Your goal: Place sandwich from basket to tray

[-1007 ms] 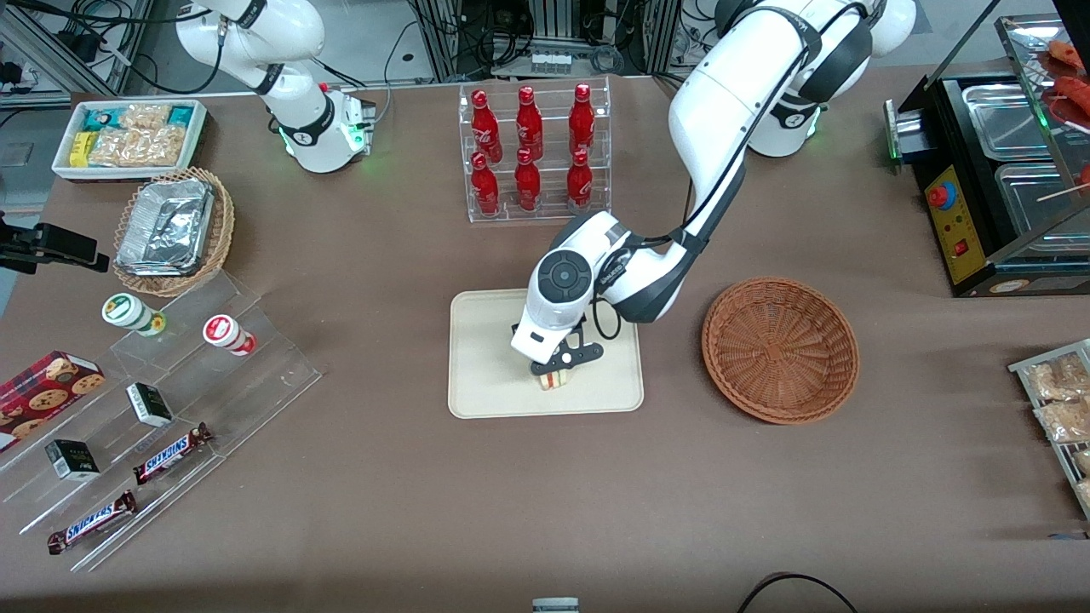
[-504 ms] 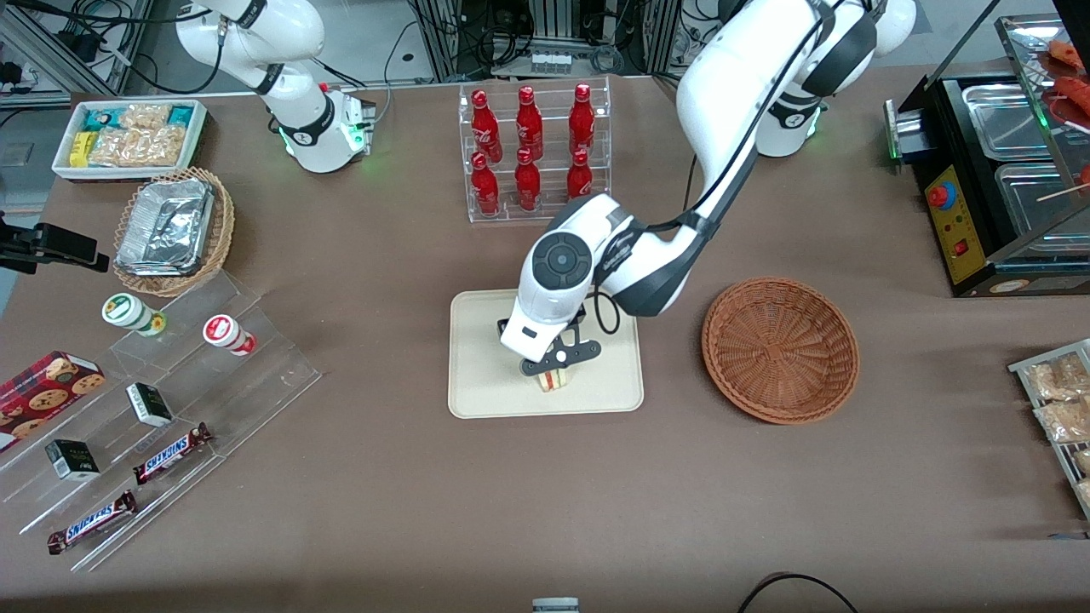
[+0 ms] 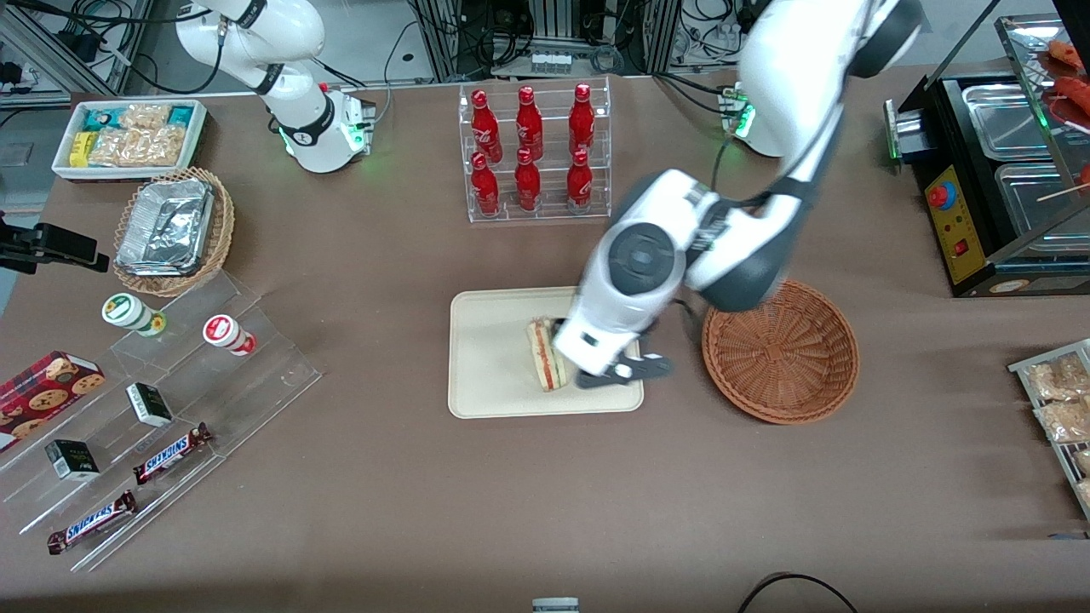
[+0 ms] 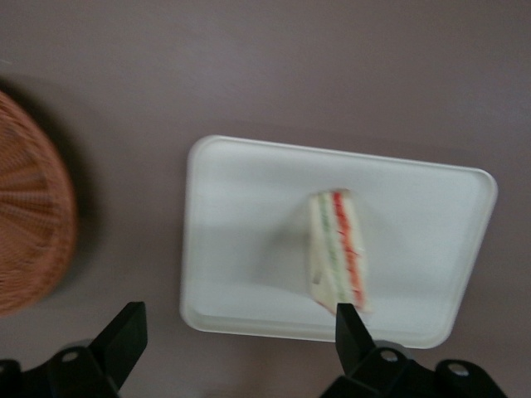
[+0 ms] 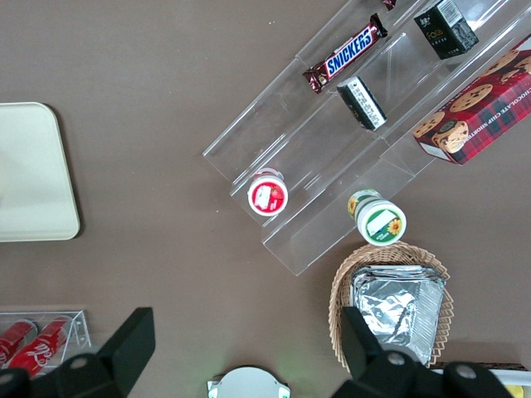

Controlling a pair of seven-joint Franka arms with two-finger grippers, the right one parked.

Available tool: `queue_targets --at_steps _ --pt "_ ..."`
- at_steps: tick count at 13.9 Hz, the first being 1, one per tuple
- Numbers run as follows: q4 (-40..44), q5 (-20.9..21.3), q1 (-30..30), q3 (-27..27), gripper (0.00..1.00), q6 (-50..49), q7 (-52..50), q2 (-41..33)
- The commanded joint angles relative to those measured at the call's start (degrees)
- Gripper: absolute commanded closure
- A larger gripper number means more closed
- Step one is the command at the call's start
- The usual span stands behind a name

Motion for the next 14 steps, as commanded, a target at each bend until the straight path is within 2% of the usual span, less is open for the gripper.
queue_targets --at_steps 1,7,14 --pt "-7.62 1.22 5.57 -0.45 0.0 -1.69 9.85 -6.64" --pt "-22.75 0.95 17.26 -0.54 0.0 -1.69 28.77 -20.97" --pt "-31.9 0.51 25.36 -0.37 0.0 -3.88 44.24 -34.24"
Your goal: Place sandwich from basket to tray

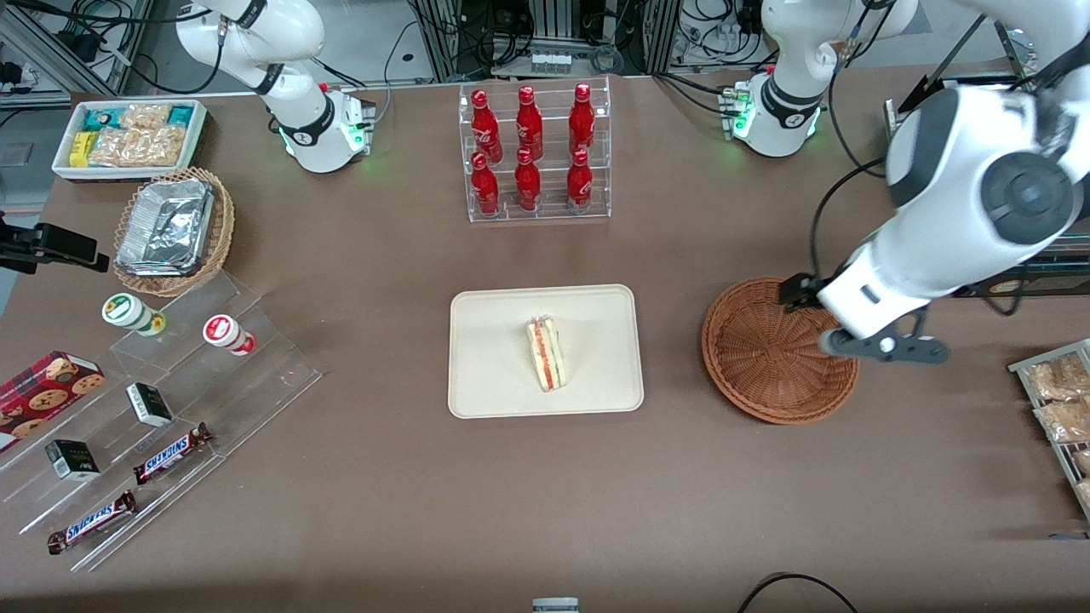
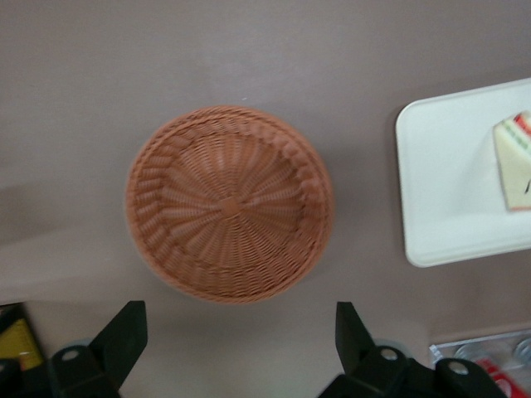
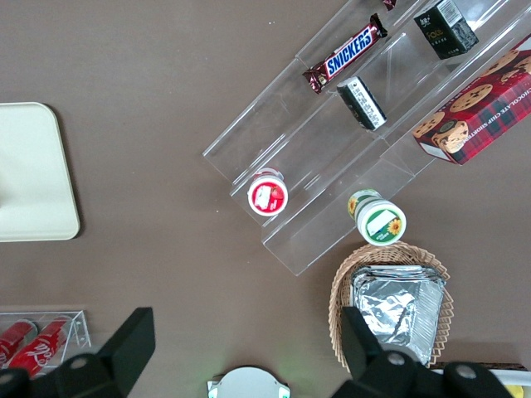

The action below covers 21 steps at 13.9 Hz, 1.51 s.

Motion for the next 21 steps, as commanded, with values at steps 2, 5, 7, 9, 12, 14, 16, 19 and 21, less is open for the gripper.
queue_targets --at_steps 2,5,7,9,12,14,16,19,21 --pt "-4.97 0.02 2.39 2.27 0.0 -5.02 6.18 -8.28" --pt "-3.57 -0.07 1.77 4.49 0.0 -7.14 6.27 -9.42" --pt "-2.95 -0.07 1.86 5.1 0.0 -9.07 6.27 -10.3" --pt "-2.42 -0.16 1.86 6.42 0.0 -11.01 6.88 -10.74" --pt "-2.42 -0.16 1.86 7.39 0.0 -11.19 8.65 -11.53" --pt "-2.42 -0.16 1.86 7.48 0.0 -11.28 8.65 -11.62" --pt "-2.42 -0.16 1.86 7.48 0.0 -11.19 8.65 -11.97" --pt "-2.42 -0.25 1.86 7.48 0.0 -10.84 8.3 -11.97" --pt "-1.98 -0.42 1.86 7.48 0.0 -10.84 8.12 -11.97"
